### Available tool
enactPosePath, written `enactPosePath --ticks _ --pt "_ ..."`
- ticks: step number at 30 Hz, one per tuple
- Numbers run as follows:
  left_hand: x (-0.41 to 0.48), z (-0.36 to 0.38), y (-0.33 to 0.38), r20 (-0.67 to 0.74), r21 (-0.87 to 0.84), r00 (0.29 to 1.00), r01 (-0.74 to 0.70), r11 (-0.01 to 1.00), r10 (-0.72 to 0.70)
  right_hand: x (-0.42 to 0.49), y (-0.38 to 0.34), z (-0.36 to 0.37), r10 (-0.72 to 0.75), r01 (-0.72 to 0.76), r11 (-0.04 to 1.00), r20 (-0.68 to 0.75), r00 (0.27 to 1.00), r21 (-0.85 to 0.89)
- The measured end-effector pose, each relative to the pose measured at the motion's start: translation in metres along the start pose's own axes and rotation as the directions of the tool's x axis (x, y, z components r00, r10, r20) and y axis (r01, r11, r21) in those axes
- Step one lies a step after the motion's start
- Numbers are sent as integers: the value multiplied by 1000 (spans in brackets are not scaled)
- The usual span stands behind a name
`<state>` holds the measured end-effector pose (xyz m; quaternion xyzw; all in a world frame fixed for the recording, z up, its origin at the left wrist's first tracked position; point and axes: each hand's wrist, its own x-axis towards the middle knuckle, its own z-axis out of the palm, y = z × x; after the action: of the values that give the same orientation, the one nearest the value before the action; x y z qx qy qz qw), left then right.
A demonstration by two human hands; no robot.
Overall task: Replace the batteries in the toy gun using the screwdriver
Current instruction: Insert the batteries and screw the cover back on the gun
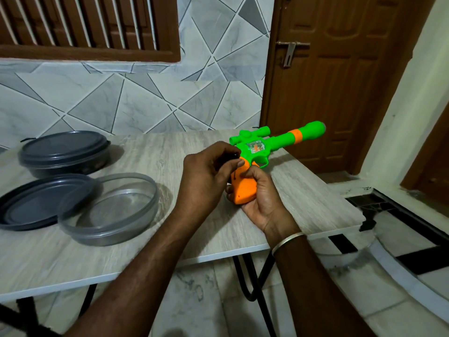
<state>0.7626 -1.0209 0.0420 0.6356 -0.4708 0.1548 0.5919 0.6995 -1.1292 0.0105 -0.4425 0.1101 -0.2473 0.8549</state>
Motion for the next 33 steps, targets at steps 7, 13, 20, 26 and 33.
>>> enactPosePath --ticks 7,13,20,26,33 --pt "-1 1 0 -2 145 991 -132 981 133 4 2 -3 5 -5 1000 -10 1000 22" --pt "0 1 3 11 129 989 -151 980 150 3 0 -1 -2 2 1000 16 1000 22" --pt "2 1 1 2 201 984 -176 964 180 3 1 -2 12 -13 1000 19 1000 23" --pt "0 1 5 37 126 989 -149 981 146 3 1 0 1 -2 999 23 1000 47" --pt "0 3 5 -53 222 981 -168 960 184 1 -1 1 16 -16 999 12 1000 32"
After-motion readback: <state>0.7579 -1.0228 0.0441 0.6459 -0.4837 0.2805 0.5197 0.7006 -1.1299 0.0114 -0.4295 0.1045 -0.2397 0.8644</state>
